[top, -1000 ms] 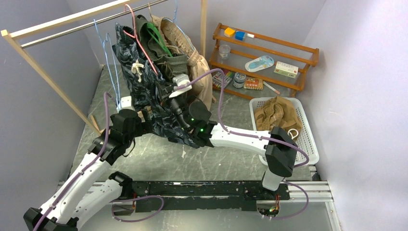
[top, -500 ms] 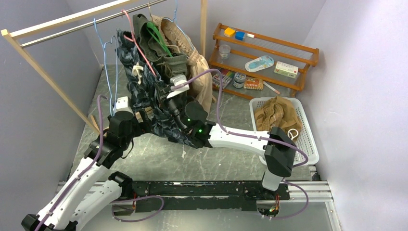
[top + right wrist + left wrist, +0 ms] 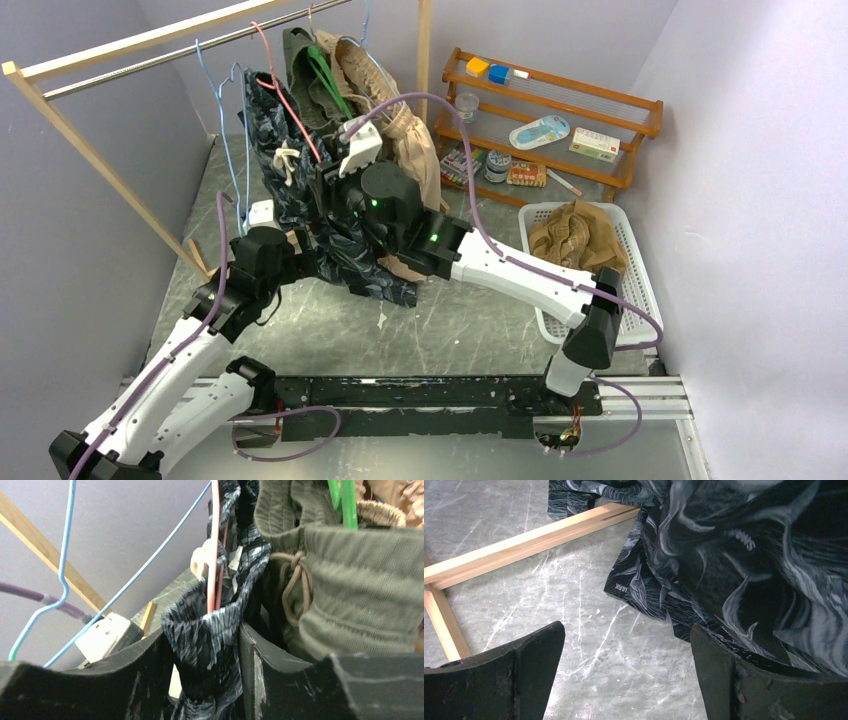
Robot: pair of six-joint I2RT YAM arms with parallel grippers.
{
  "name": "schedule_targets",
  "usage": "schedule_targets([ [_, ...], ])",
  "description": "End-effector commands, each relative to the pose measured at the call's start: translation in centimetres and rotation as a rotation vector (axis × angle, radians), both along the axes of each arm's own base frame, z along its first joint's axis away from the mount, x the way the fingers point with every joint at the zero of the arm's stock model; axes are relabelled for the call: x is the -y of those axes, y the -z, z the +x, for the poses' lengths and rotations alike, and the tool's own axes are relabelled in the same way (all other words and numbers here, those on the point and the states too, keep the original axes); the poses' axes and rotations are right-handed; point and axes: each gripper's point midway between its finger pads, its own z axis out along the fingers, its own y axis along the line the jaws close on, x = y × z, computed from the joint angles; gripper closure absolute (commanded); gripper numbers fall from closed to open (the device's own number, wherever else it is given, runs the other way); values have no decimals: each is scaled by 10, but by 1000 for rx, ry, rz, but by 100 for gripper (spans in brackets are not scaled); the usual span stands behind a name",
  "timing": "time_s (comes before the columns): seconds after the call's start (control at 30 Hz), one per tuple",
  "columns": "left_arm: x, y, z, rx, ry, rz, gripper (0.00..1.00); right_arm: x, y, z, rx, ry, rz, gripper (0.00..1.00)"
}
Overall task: Remove the shorts from the hanger
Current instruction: Pick up the hanger from the clothes rod.
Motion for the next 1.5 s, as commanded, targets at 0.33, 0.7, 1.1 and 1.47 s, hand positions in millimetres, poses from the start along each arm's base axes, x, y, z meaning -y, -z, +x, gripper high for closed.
schedule_targets([
  [0.33, 2, -14, 3, 36, 10, -19, 1, -12, 32, 32, -206, -85, -224, 46],
  [0.7, 4, -10, 4, 20, 19, -13, 0, -19, 0, 49, -119, -38, -163, 100],
  [1.1, 4, -10, 4, 16, 19, -9, 1, -7, -49, 57, 167, 87, 131, 100],
  [1.47, 3, -12, 3, 26, 17, -12, 1, -12, -70, 45, 242, 86, 260, 100],
])
